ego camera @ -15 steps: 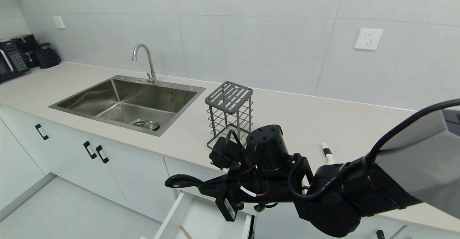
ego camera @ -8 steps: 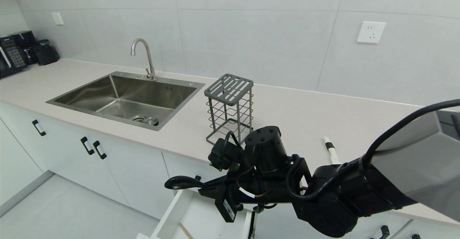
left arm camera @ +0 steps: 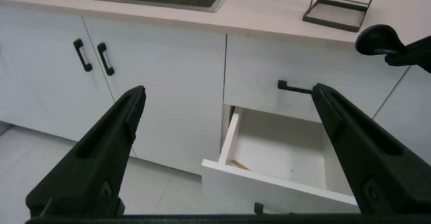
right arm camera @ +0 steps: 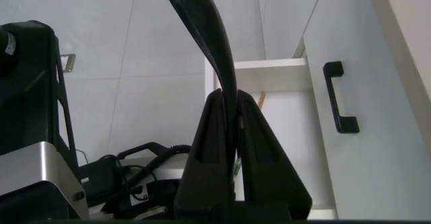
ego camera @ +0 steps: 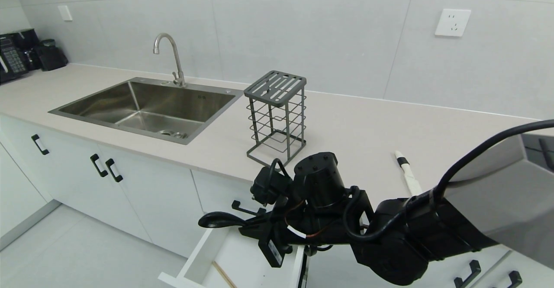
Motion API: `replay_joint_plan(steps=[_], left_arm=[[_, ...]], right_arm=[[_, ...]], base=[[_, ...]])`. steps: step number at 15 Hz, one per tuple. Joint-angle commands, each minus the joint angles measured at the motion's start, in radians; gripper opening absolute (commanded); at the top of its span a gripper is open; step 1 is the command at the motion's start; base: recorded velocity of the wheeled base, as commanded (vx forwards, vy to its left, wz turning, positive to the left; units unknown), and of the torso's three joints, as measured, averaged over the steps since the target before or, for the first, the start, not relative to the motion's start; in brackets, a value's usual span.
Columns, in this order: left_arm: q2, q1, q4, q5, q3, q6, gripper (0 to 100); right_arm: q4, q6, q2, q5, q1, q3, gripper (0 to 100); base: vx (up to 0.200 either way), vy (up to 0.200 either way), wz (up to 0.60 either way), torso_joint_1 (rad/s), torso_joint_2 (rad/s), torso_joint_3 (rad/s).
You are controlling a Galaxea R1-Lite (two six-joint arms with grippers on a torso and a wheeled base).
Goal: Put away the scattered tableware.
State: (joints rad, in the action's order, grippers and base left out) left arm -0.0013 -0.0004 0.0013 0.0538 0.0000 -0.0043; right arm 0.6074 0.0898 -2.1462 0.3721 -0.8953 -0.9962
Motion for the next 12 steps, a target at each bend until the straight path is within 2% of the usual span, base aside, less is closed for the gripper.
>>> replay_joint_plan(steps=[1,12], left_arm=[[0.001,-0.001,0.0,0.0,0.0,0.0,100],[0.001,-0.001,0.0,0.0,0.0,0.0,100]], right_arm=[[0.0,0.001,-0.006,0.001,-0.002,-0.004,0],[0.0,0.001,-0.011,0.001,-0.002,-0.006,0]], base=[[0.0,0.0,0.0,-0.188,0.38,0.198],[0.0,0.0,0.0,-0.226,0.47,0.248]])
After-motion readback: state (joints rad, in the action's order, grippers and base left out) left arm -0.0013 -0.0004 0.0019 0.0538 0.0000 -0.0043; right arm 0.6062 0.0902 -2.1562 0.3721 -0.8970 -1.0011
